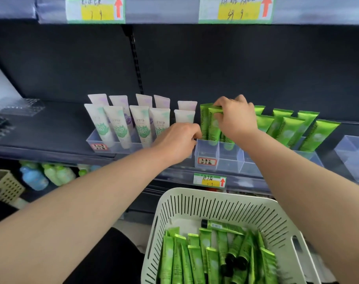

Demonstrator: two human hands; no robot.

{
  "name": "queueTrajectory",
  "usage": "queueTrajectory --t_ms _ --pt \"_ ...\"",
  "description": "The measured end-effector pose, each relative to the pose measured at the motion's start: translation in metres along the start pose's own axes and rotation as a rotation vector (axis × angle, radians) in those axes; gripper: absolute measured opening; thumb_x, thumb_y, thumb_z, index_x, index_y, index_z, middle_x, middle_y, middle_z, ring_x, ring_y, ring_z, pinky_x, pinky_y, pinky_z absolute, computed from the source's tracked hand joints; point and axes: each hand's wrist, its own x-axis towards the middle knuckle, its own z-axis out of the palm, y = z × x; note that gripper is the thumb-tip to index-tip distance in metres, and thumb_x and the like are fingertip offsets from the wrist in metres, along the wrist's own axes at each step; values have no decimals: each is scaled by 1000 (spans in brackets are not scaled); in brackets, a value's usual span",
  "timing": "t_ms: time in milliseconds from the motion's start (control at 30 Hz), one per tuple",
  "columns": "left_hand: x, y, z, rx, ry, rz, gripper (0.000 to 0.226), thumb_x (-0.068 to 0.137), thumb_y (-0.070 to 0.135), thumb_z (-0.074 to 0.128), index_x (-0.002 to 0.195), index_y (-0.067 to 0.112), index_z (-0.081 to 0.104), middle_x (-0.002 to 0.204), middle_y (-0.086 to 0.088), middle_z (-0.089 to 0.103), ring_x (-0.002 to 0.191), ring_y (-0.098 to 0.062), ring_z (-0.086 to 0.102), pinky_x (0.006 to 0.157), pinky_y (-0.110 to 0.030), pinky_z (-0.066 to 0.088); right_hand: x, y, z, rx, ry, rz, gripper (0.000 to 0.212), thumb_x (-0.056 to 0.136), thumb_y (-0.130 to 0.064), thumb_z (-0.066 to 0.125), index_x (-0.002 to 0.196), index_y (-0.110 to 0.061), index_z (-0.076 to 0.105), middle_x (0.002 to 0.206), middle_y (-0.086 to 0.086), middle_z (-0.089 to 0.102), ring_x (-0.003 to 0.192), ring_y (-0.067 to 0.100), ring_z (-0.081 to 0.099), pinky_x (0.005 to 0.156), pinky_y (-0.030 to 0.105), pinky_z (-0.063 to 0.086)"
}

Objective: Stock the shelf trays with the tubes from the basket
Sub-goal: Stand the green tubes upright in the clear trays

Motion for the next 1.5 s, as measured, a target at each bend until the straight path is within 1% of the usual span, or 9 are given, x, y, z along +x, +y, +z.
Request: queueTrajectory --t_ms 300,467,633,700,867,1033,1167,1333,1500 --pt "-4 6 5 -6 20 22 22 95 10 53 111 19 65 112 0 66 100 -21 61 83 -41 52 -8 2 -10 -7 116 -74 26 91 -17 55 117 -21 58 110 2 63 110 30 44 81 41 34" --pt "-10 17 17 -16 -16 45 26 93 7 54 112 20 65 115 -2 65 103 -22 61 85 -42 52 -48 5 -8 -15 254 -153 30 81 -7 60 110 -16 63 103 6 64 101 35 50 72 39 35" --pt "-31 27 51 -16 -95 36 23 92 9 56 110 20 67 113 0 67 102 -21 62 75 -27 44 -113 19 8 7 240 -163 28 79 -5 64 104 -16 66 97 5 65 95 34 53 68 39 37" --pt "-41 28 67 -13 -131 45 22 92 10 56 109 20 66 113 -2 67 103 -23 62 77 -31 48 -139 28 18 26 205 -142 28 79 -5 65 104 -15 65 97 4 64 95 34 53 69 39 37" --pt "-70 21 121 -60 -262 -22 22 92 11 55 107 23 68 115 0 67 105 -21 62 88 -38 51 -204 43 58 28 -23 -68 29 79 -7 66 105 -20 65 99 1 65 97 30 53 73 40 40" --pt "-114 4 181 -79 -451 -172 27 90 6 59 111 21 65 115 1 64 106 -18 61 93 -34 50 -253 45 103 8 -534 -65 42 86 -7 51 123 -28 55 121 -6 57 115 20 42 90 37 36" --pt "-149 -11 216 -129 -520 -275 29 92 6 57 117 20 63 121 -1 62 108 -18 60 95 -36 50 -271 43 134 -16 -789 -60 53 84 -3 54 133 -22 46 131 0 53 124 23 38 102 40 35" --pt "-159 -21 241 -179 -482 -388 27 94 10 55 118 21 60 118 1 63 102 -15 61 90 -34 53 -280 37 165 -106 -994 -93 46 89 -12 54 134 -18 43 130 5 53 124 26 35 102 43 34" --pt "-151 -23 247 -194 -448 -419 33 94 4 50 124 18 57 119 1 61 103 -16 60 87 -34 52 -282 29 184 -129 -1083 -104 50 92 -19 51 140 -20 37 140 5 46 135 28 24 105 50 24"
